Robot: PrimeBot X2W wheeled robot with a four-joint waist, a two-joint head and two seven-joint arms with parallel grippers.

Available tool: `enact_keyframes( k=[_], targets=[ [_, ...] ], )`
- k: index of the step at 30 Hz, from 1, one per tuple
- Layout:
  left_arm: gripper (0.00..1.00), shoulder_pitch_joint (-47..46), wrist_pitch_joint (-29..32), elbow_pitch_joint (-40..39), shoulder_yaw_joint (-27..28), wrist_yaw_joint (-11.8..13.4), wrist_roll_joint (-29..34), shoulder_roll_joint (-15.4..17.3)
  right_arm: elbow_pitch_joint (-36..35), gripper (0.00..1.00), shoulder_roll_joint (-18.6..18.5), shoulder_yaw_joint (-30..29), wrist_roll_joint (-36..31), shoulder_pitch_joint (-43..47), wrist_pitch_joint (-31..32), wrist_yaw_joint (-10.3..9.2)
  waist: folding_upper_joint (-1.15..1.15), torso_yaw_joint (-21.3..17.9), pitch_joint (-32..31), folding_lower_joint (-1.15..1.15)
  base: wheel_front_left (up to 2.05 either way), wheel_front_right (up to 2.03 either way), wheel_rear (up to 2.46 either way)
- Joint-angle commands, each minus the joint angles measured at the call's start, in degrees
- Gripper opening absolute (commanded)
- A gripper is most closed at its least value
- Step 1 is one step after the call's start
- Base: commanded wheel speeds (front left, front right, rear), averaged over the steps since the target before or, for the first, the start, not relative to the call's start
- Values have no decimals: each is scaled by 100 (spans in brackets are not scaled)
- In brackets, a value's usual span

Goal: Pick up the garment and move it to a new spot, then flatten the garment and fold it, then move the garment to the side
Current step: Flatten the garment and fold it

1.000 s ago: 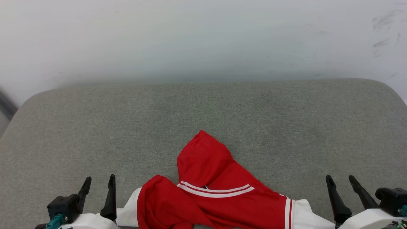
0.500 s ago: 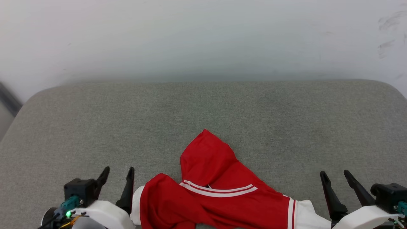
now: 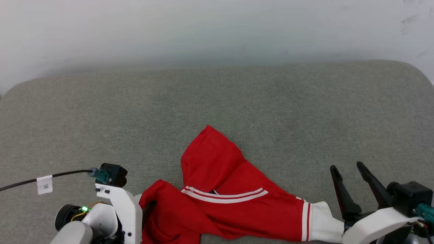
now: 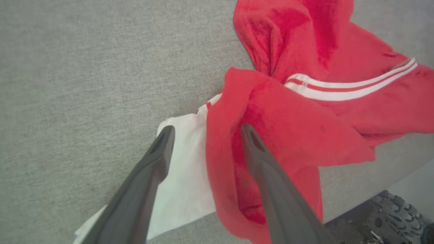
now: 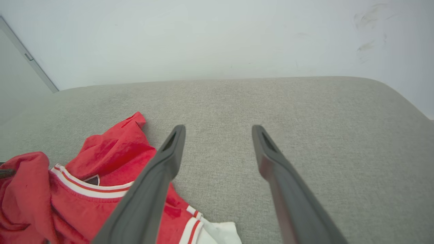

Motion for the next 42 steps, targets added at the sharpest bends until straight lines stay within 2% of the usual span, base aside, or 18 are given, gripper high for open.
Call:
enact_keyframes(
  k=[1, 2, 3, 4, 5, 6, 7, 12, 17, 24, 28, 33, 34, 35, 36, 42],
  targets=[
    [100, -138, 138, 145, -33, -51, -49, 41, -42, 100, 23, 42, -23, -106, -36, -4, 0, -120, 153, 0, 0, 0, 0],
    [100, -191, 226, 259, -40, -66, -92, 34, -53, 100, 26, 67, -26, -135, -41, -4, 0, -146, 198, 0, 0, 0, 0],
    [95, -238, 302, 366, -62, -95, -118, 25, -56, 100, 22, 86, -52, -157, -56, -4, 0, -168, 232, 0, 0, 0, 0],
    [53, -280, 354, 454, -81, -112, -131, 29, -60, 100, 21, 102, -61, -187, -72, -4, 0, -188, 262, 0, 0, 0, 0],
    [36, -328, 379, 539, -93, -130, -148, 18, -72, 100, 23, 102, -73, -214, -91, -4, 0, -202, 286, 0, 0, 0, 0],
    [8, -381, 343, 582, -99, -155, -134, 10, -80, 100, 28, 108, -83, -227, -91, -4, 0, -212, 304, 0, 0, 0, 0],
    [0, -428, 274, 622, -102, -150, -77, 15, -81, 100, 34, 110, -96, -223, -108, -4, 0, -218, 315, 0, 0, 0, 0],
    [0, -524, -68, 550, -145, -172, 102, -20, -76, 100, 65, 22, -136, -128, -112, -4, 0, -144, 228, 0, 0, 0, 0],
    [0, -406, -304, -109, -299, -84, 408, -18, -139, 100, 86, -120, -189, -3, -45, -4, 0, 43, -22, 0, 0, 0, 0],
    [0, 404, -51, -1149, -863, 96, 632, -59, -341, 100, 138, -254, -252, 207, 82, -4, 0, 281, -355, 0, 0, 0, 0],
    [0, 929, 65, -1099, -1150, 186, 479, -216, -457, 100, 172, -201, -261, 259, 147, -4, 0, 313, -382, 0, 0, 0, 0],
    [0, 1316, 5, -558, -1278, 252, 199, -525, -573, 100, 204, -116, -284, 283, 158, -4, 0, 276, -379, 0, 0, 0, 0],
    [5, 1363, -6, -429, -1283, 263, 126, -576, -590, 100, 208, -109, -286, 292, 158, -4, 0, 262, -378, 0, 0, 0, 0],
    [50, 1393, -41, -318, -1276, 258, 72, -640, -607, 100, 216, -103, -289, 302, 155, -4, 0, 250, -378, 0, 0, 0, 0],
    [100, 1359, -165, -260, -1232, 281, 94, -690, -615, 100, 226, -102, -285, 309, 155, -4, 0, 242, -381, 0, 0, 0, 0],
    [100, 1122, -942, -489, -1009, 363, 331, -783, -641, 100, 268, -152, -257, 408, 163, -4, 0, 253, -416, 0, 0, 0, 0]
  ],
)
